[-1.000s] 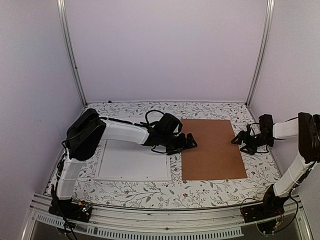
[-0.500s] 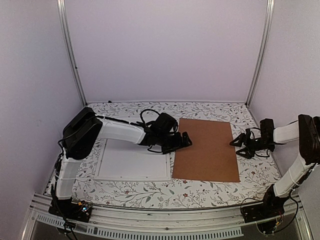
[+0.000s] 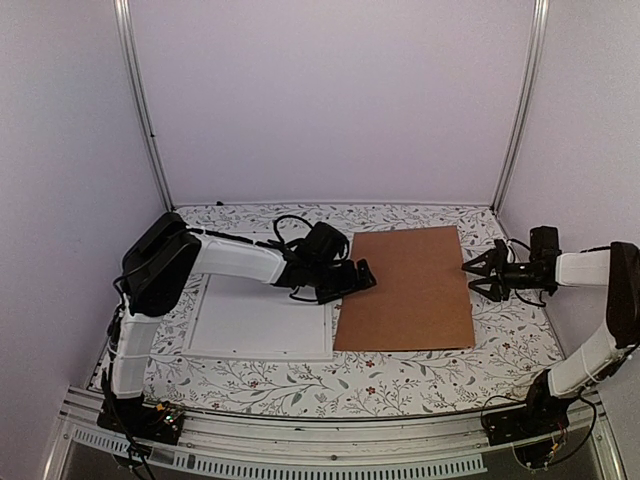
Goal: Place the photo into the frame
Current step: Turn over the backboard.
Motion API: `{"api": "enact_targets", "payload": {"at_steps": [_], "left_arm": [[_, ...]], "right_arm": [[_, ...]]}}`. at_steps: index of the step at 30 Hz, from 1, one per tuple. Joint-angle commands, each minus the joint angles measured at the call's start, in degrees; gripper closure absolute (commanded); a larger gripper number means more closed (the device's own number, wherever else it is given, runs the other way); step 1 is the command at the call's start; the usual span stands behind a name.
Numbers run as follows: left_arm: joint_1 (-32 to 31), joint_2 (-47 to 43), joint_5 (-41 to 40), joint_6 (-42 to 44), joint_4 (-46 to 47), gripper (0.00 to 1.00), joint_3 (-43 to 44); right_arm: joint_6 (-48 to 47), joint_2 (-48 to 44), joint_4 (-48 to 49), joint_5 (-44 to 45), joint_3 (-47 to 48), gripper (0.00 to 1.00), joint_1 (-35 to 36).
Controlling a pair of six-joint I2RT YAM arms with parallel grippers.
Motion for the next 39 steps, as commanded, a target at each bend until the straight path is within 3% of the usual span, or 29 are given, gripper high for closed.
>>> {"api": "enact_targets", "payload": {"at_steps": [1, 17, 39], "left_arm": [[-1.71, 1.27, 6.14, -0.74, 0.08, 0.01, -2.08], [-1.64, -2.92, 7.66, -1.48, 2.77, 0.01, -4.51], [-0.52, -16.2, 5.73, -1.75, 6.68, 0.01, -11.8]], "right_arm": [[4.52, -4.38, 1.72, -14.34, 1.89, 0.34, 2.75], [13.92, -6.94, 10.85, -14.05, 9.51, 0.36, 15.66], [18.99, 8.68, 17.1, -9.49, 28.73, 0.37, 31.39]]}}
